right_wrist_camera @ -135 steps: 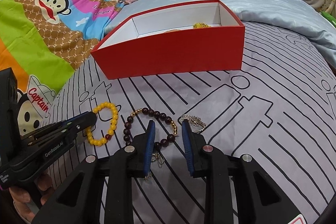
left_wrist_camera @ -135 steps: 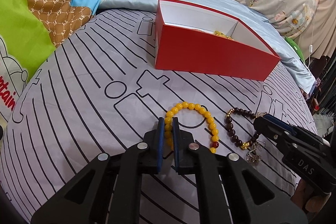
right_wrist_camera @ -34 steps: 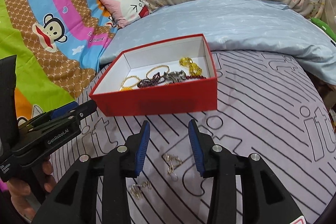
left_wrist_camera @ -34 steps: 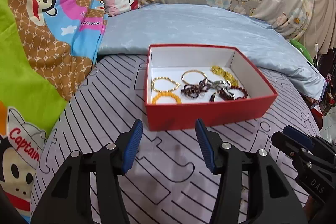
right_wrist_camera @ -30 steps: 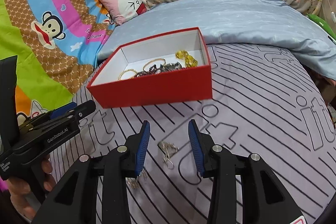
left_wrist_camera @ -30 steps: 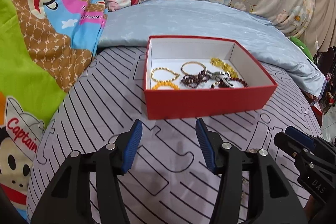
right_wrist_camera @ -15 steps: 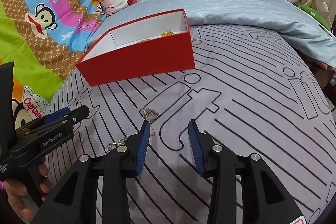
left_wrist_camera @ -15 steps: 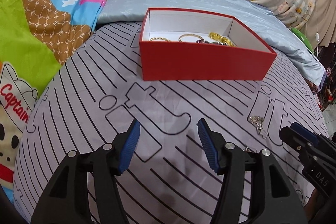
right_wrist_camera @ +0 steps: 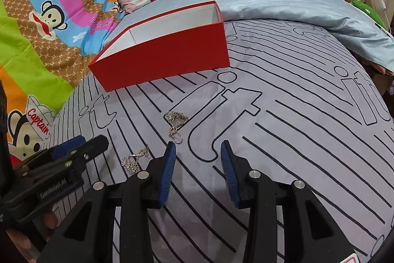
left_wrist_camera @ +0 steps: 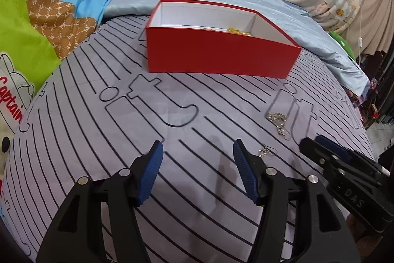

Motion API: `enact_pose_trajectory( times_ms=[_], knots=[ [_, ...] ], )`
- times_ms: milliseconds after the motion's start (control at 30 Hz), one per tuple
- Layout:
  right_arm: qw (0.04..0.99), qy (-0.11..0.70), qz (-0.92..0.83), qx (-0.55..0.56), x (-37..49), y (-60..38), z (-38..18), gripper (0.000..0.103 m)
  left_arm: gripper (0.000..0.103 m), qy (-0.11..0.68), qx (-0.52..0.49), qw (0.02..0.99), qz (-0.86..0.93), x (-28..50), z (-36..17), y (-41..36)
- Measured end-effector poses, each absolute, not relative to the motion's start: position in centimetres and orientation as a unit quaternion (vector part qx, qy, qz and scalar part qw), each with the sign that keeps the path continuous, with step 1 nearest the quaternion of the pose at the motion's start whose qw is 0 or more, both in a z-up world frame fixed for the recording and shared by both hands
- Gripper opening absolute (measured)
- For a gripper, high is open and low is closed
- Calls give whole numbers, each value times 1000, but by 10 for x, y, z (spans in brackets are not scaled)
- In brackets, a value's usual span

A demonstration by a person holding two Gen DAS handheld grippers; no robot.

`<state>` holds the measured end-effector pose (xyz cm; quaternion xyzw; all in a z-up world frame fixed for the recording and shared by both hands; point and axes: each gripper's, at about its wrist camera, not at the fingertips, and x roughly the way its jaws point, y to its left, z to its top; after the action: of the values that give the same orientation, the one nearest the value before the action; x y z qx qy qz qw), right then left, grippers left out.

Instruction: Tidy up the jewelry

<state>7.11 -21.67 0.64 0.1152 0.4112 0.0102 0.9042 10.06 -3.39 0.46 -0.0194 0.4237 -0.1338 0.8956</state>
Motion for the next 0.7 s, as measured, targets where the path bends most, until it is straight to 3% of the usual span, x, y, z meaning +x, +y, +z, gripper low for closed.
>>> enact_pose_trajectory(
  times_ms=[333,433,567,700],
  knots=[
    [904,406,-9,131,69,-235,10,38,61,434,5,883,-181,91,-2,-72],
    [905,406,-4,127,69,-234,9,38,48,428,24,887,-173,89,-4,-79],
    [904,409,6,124,73,-227,7,38,20,427,24,888,-169,92,-4,-74],
    [903,413,17,115,80,-217,6,38,17,425,21,891,-159,94,-4,-66]
  ],
)
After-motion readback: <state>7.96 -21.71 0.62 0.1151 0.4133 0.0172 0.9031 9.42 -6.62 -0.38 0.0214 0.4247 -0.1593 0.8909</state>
